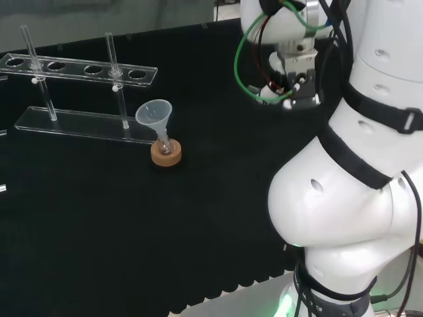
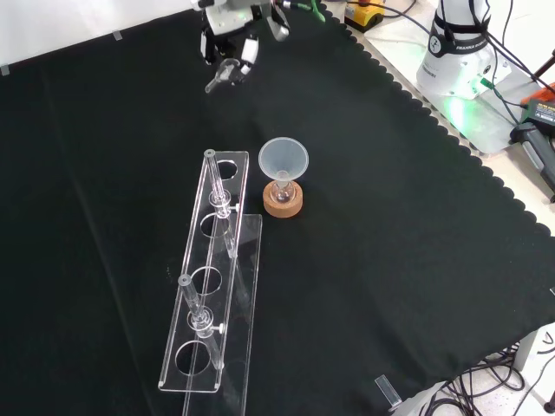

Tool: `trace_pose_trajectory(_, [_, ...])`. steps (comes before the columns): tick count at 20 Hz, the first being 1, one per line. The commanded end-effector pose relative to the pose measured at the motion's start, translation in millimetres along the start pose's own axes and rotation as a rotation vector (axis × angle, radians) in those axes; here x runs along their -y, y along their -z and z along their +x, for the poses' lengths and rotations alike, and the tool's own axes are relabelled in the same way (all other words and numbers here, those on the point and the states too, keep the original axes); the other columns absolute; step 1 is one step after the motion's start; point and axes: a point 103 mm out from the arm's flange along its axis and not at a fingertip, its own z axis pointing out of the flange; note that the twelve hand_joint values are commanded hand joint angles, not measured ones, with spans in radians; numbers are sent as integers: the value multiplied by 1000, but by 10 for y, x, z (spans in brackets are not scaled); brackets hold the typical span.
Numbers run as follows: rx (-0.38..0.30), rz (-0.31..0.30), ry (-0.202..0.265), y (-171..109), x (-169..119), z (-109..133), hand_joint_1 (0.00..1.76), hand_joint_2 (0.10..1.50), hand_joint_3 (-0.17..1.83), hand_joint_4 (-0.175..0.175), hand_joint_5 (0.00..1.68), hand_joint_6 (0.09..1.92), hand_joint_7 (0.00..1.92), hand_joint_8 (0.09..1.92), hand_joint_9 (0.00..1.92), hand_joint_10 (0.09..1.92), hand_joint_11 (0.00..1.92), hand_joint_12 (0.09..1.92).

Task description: Pick up the weighing funnel.

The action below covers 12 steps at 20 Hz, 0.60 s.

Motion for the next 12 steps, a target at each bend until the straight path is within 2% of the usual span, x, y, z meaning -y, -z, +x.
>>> trace_pose_trajectory(1, [-215, 26, 165, 1172, -53, 336, 1209, 602, 691, -165, 1394, 460, 1885, 87, 1908, 87, 1757, 418])
trace_pose_trajectory(7, [-229, 22, 266, 1504, 64, 698, 1209, 598, 696, -165, 1396, 460, 1887, 87, 1909, 87, 1755, 417])
trace_pose_trajectory(12, [-225, 15, 267, 1611, 155, 837, 1210, 579, 727, -165, 1403, 460, 1889, 87, 1909, 87, 1754, 419])
